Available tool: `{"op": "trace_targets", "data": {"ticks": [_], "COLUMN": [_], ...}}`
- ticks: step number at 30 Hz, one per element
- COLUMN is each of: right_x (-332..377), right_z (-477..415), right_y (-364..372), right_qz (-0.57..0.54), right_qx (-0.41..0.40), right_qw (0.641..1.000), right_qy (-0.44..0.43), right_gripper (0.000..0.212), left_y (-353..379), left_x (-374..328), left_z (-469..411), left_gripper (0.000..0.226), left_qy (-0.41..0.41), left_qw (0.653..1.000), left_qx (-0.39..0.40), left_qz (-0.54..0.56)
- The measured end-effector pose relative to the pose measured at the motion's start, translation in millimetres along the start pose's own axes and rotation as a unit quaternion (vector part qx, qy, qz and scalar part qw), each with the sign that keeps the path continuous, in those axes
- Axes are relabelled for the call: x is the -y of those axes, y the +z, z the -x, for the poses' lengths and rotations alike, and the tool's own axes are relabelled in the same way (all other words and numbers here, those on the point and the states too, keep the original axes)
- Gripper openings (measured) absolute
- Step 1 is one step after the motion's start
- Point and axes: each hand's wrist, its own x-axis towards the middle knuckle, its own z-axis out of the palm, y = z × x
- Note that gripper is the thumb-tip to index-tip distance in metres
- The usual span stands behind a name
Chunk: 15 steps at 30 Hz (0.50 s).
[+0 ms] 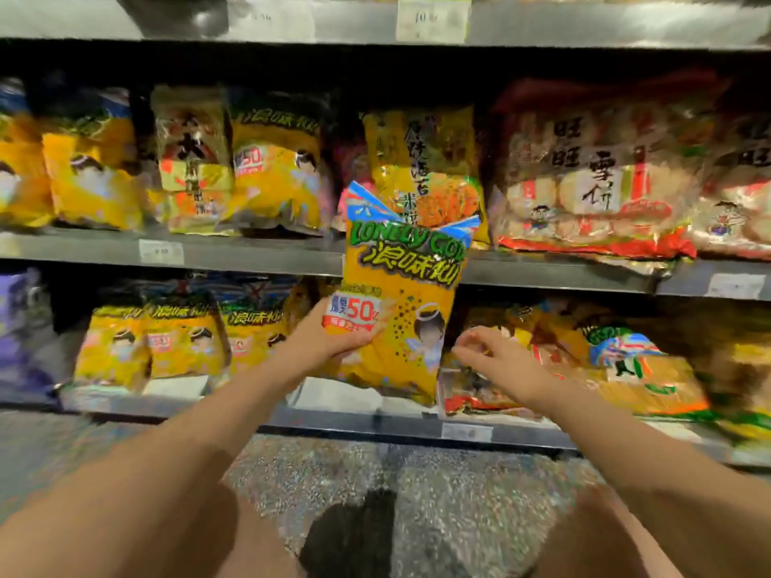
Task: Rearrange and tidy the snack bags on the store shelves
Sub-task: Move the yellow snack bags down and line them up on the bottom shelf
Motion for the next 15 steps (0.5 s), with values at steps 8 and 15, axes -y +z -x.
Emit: {"op": "trace_targets", "data": {"ticks": [8, 15], "right_x": [-43.3, -65.2], "right_z": [-72.7, -128.7], "right_y": [74.6, 119.5], "right_qz": [-0.053, -0.115], "right_qx": [0.09, 0.151], "right_qw": [0.993, 0.971], "right_qy": [0.061, 0.148], "right_gripper": [0.009, 0.015], "left_y": [-3.9, 2.3], "left_x": [100.1, 169.6], "left_z": [-41.6, -94.4], "left_gripper": [0.057, 0.074], "left_qy": [-0.115, -0.161], "left_qw": [0.993, 0.984], "left_qx": [0.024, 0.039], "left_qz": [0.03, 0.061]}}
